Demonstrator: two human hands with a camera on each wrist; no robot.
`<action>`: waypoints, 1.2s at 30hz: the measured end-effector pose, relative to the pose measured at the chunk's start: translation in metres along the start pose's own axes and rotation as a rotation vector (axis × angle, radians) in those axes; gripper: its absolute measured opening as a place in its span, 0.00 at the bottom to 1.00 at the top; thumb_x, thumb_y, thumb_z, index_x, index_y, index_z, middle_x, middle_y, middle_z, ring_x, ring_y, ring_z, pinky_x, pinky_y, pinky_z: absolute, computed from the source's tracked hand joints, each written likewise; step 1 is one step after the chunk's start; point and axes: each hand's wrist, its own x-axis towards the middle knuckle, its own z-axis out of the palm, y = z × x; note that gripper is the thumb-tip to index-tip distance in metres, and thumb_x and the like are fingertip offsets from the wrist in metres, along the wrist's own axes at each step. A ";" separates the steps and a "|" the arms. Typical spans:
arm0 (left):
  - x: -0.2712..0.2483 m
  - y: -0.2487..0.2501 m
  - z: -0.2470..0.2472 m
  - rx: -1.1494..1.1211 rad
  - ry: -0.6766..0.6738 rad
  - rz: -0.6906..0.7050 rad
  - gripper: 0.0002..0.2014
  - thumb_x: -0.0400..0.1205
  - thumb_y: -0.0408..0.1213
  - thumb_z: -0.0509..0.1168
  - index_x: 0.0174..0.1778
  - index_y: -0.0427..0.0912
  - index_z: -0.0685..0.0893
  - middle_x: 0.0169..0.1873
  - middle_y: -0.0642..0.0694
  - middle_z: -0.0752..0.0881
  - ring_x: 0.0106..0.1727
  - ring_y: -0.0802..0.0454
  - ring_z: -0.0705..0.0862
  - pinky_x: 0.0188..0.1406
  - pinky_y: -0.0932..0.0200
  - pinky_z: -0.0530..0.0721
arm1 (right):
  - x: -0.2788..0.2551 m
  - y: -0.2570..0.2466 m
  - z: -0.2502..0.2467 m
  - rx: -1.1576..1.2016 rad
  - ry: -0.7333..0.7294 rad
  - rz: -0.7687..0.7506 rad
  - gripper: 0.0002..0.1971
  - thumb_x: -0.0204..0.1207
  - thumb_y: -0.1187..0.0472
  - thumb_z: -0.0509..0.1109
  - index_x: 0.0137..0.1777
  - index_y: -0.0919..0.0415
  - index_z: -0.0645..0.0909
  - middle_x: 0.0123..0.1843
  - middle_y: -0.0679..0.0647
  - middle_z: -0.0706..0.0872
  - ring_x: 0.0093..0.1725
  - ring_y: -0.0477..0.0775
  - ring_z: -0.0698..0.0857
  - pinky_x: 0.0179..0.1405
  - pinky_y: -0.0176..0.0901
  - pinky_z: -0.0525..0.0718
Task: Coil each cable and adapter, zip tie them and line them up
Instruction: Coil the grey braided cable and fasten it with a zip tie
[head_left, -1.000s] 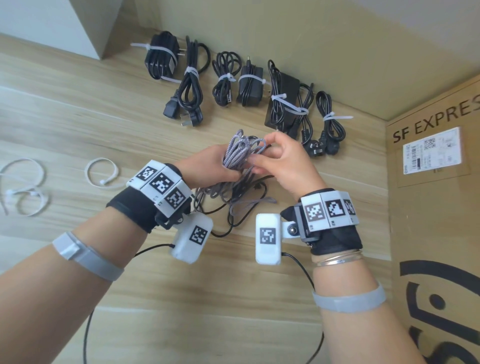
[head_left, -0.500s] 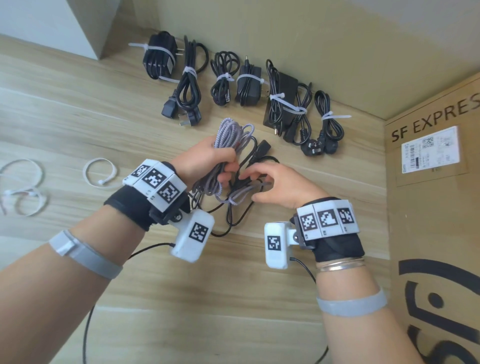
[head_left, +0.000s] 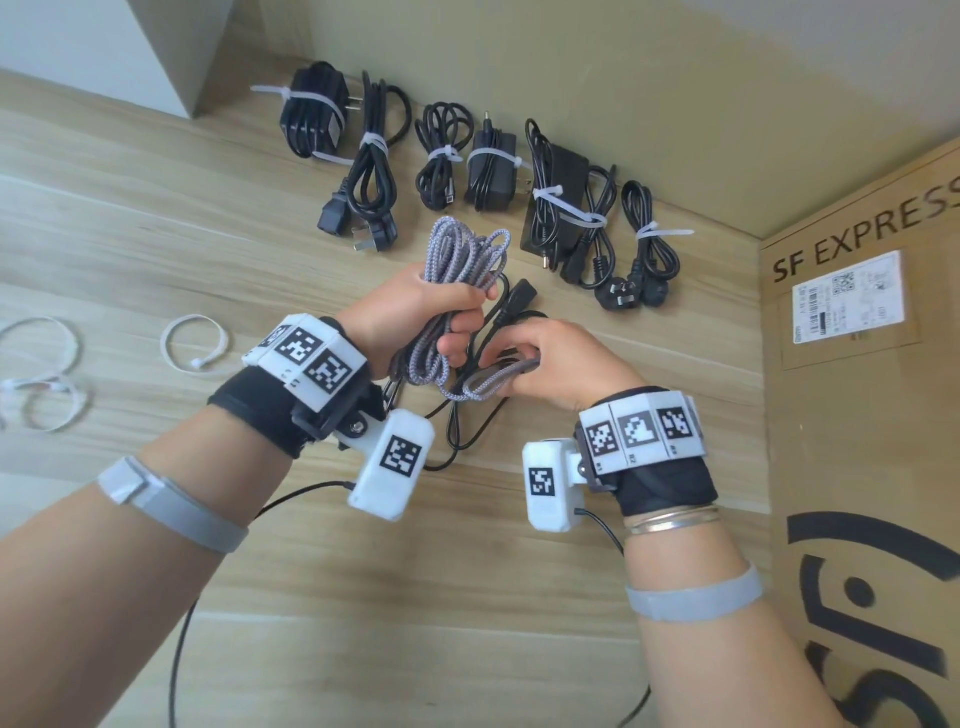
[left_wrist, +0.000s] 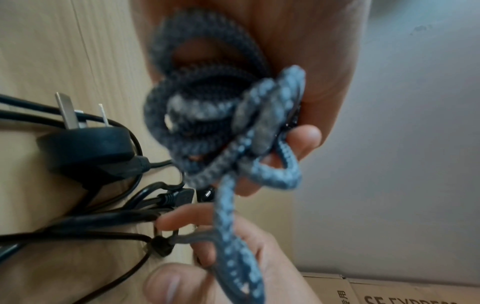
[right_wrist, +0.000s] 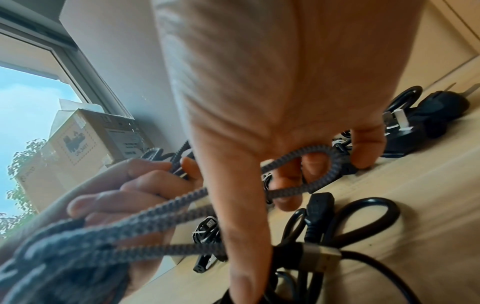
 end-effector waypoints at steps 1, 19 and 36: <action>0.000 0.000 0.000 -0.008 -0.015 0.001 0.05 0.82 0.28 0.56 0.42 0.39 0.75 0.19 0.50 0.68 0.15 0.57 0.66 0.18 0.67 0.71 | 0.001 -0.002 0.000 0.010 0.001 0.000 0.10 0.63 0.54 0.78 0.41 0.38 0.83 0.28 0.41 0.74 0.33 0.39 0.72 0.45 0.44 0.71; -0.011 -0.004 -0.016 0.681 0.159 -0.005 0.09 0.72 0.40 0.74 0.36 0.45 0.80 0.32 0.48 0.83 0.37 0.51 0.80 0.47 0.52 0.80 | 0.005 -0.043 -0.013 0.007 0.194 0.003 0.08 0.69 0.65 0.72 0.41 0.53 0.76 0.38 0.48 0.83 0.40 0.49 0.81 0.33 0.25 0.74; -0.063 0.001 -0.069 0.561 0.450 0.044 0.15 0.81 0.44 0.64 0.30 0.42 0.73 0.17 0.48 0.76 0.13 0.53 0.74 0.12 0.67 0.70 | 0.039 -0.105 0.024 0.432 0.262 -0.044 0.18 0.74 0.58 0.74 0.63 0.51 0.76 0.49 0.44 0.88 0.36 0.46 0.89 0.44 0.38 0.87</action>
